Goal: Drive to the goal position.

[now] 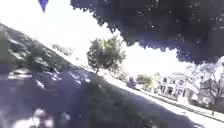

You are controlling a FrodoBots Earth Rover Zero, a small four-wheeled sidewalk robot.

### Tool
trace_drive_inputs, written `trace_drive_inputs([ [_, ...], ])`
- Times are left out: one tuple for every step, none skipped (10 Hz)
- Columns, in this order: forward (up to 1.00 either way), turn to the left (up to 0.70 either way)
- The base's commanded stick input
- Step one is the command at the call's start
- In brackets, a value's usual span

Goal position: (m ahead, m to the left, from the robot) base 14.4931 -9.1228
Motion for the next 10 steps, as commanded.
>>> trace_drive_inputs([
  [-0.04,0.85],
  [-0.04,0.85],
  [-0.04,0.85],
  [-0.04,0.85],
  [-0.04,0.85],
  [-0.04,0.85],
  [-0.04,0.85],
  [-0.04,0.46],
  [-0.04,0.03],
  [-0.04,-0.17],
])
